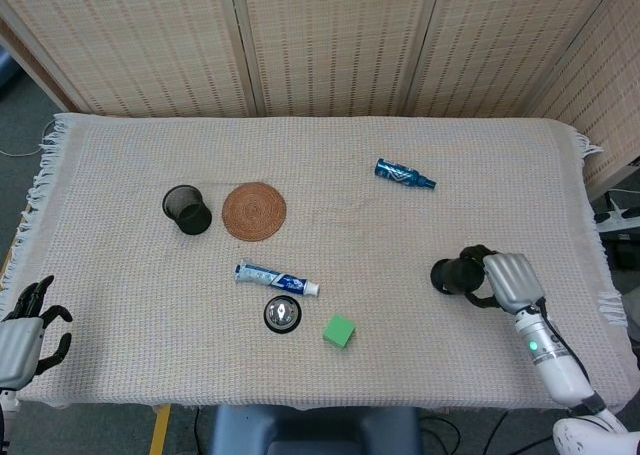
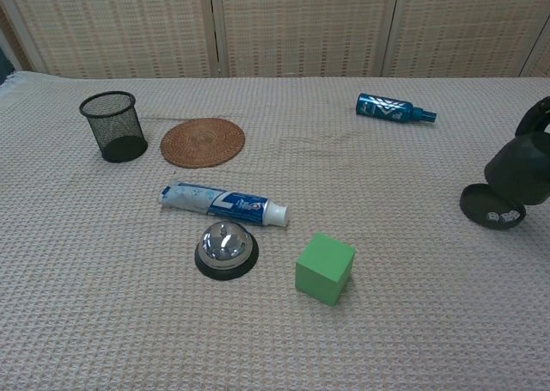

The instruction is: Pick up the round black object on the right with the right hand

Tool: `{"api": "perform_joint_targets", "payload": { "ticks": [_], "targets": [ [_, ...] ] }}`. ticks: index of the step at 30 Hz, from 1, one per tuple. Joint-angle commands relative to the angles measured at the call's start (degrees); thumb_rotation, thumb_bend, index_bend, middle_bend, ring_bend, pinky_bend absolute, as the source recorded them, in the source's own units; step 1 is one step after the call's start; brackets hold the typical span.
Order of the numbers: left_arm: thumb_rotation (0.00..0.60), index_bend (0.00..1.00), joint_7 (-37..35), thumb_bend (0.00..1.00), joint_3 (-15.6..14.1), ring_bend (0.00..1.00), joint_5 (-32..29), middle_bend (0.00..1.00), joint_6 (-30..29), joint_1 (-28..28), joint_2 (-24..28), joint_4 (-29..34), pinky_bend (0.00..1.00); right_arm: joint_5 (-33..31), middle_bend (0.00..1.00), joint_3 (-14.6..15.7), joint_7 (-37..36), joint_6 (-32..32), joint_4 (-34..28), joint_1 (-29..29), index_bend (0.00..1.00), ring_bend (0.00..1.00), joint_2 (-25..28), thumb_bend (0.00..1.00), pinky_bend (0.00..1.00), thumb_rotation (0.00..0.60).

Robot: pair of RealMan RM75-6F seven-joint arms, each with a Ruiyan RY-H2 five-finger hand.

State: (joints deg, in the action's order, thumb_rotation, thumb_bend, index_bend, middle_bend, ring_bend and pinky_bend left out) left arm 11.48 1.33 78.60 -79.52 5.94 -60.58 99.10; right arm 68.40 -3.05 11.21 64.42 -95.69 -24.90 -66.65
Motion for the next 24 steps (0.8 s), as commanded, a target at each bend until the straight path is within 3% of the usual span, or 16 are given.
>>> {"api": "perform_joint_targets", "payload": {
  "ticks": [1, 10, 15, 20, 24],
  "targets": [
    [0.600, 0.45, 0.2, 0.42, 0.0, 0.02, -0.1, 0.00, 0.1, 0.1, 0.0, 0.1, 0.40, -0.5, 0.38, 1.8, 3.2, 0.8, -2.4, 1.9, 0.46, 0.47, 2.5, 0.17, 0.61, 0.600],
    [0.600, 0.45, 0.7, 0.42, -0.1, 0.02, -0.2, 0.00, 0.6, 0.3, -0.3, 0.0, 0.40, -9.3, 0.38, 2.9, 10.1, -4.7, -0.8, 1.1, 0.45, 0.47, 2.2, 0.17, 0.61, 0.600],
    [0.600, 0.45, 0.6, 0.41, -0.1, 0.02, -0.2, 0.00, 0.7, 0.3, -0.3, 0.0, 0.40, -10.6, 0.37, 2.9, 11.5, -6.6, 1.7, 0.4, 0.40, 0.38, 0.4, 0.17, 0.61, 0.600],
    [0.600, 0.45, 0.4, 0.41, -0.2, 0.02, 0.0, 0.00, 0.5, 0.3, -0.3, 0.0, 0.40, -10.9, 0.22, 3.5, 12.0, -8.0, 1.1, 0.0, 0.30, 0.21, 1.0, 0.18, 0.48, 0.600],
    [0.600, 0.45, 0.3, 0.42, -0.2, 0.02, 0.0, 0.00, 0.5, 0.3, -0.2, 0.0, 0.40, -10.1, 0.05, 4.0, 11.1, -9.1, -1.9, 0.1, 0.11, 0.05, 3.7, 0.17, 0.31, 0.600]
  ]
}}
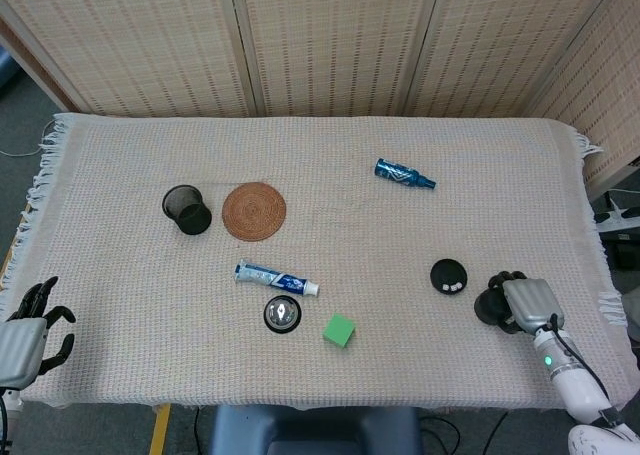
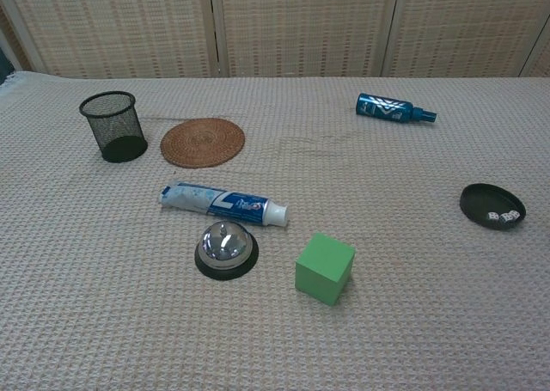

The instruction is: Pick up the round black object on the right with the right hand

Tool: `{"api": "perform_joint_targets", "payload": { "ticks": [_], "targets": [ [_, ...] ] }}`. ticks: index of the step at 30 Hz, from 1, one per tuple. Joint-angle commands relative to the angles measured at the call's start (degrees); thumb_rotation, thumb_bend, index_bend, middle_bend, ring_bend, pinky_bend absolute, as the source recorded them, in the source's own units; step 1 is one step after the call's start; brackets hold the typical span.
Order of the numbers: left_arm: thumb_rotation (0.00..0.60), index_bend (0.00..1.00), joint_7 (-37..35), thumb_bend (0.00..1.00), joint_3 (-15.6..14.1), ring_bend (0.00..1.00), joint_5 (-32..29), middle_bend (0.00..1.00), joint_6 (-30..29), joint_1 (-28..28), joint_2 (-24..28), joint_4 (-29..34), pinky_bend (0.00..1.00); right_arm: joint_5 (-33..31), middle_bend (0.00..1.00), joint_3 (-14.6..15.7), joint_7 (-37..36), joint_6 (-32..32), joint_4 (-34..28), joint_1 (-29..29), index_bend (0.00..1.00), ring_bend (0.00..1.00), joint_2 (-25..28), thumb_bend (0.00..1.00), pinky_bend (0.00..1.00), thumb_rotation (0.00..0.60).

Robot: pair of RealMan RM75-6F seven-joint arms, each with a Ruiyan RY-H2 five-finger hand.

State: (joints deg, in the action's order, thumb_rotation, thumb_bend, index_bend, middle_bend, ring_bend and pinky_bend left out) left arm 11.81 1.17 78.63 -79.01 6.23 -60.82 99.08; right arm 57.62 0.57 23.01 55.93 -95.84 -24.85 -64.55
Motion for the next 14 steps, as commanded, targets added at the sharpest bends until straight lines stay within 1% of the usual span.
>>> {"api": "perform_joint_targets", "payload": {
  "ticks": [1, 2, 3, 7, 9, 10, 14],
  "targets": [
    [0.600, 0.45, 0.0, 0.42, 0.0, 0.02, 0.0, 0.00, 0.0, 0.0, 0.0, 0.0, 0.40, 1.4, 0.03, 0.6, -1.4, -0.7, -2.9, 0.2, 0.07, 0.03, 2.8, 0.17, 0.29, 0.600],
    [0.600, 0.45, 0.0, 0.41, 0.0, 0.02, 0.0, 0.00, 0.0, 0.0, 0.0, 0.0, 0.40, 2.2, 0.01, 0.7, -2.1, -0.7, -3.8, 0.4, 0.03, 0.01, 3.6, 0.17, 0.25, 0.600],
    [0.600, 0.45, -0.1, 0.41, 0.0, 0.02, 0.0, 0.00, 0.0, 0.0, 0.0, 0.0, 0.40, 3.6, 0.00, 0.7, -3.1, -0.1, -4.8, 0.8, 0.01, 0.00, 4.7, 0.17, 0.23, 0.600],
    [0.600, 0.45, -0.1, 0.41, 0.2, 0.02, -0.3, 0.00, 0.1, 0.1, 0.0, -0.2, 0.40, 9.2, 0.00, 0.7, -6.7, 4.5, -6.5, 3.2, 0.00, 0.00, 6.4, 0.16, 0.17, 0.600],
    [0.600, 0.45, -0.1, 0.41, 0.1, 0.02, -0.3, 0.00, 0.2, 0.1, 0.0, -0.1, 0.40, 13.2, 0.00, 0.2, -9.4, 9.8, -6.0, 5.4, 0.00, 0.00, 5.6, 0.16, 0.17, 0.600],
    [0.600, 0.45, -0.1, 0.42, 0.1, 0.02, -0.2, 0.00, 0.1, 0.1, 0.0, -0.1, 0.40, 15.5, 0.00, -0.2, -10.7, 13.4, -5.0, 6.8, 0.00, 0.00, 4.6, 0.16, 0.16, 0.600],
    [0.600, 0.45, 0.0, 0.42, 0.0, 0.02, 0.0, 0.00, 0.0, 0.0, 0.0, 0.0, 0.40, 20.5, 0.00, -1.2, -11.3, 23.6, -0.4, 10.7, 0.00, 0.00, 0.4, 0.16, 0.14, 0.600]
  ]
}}
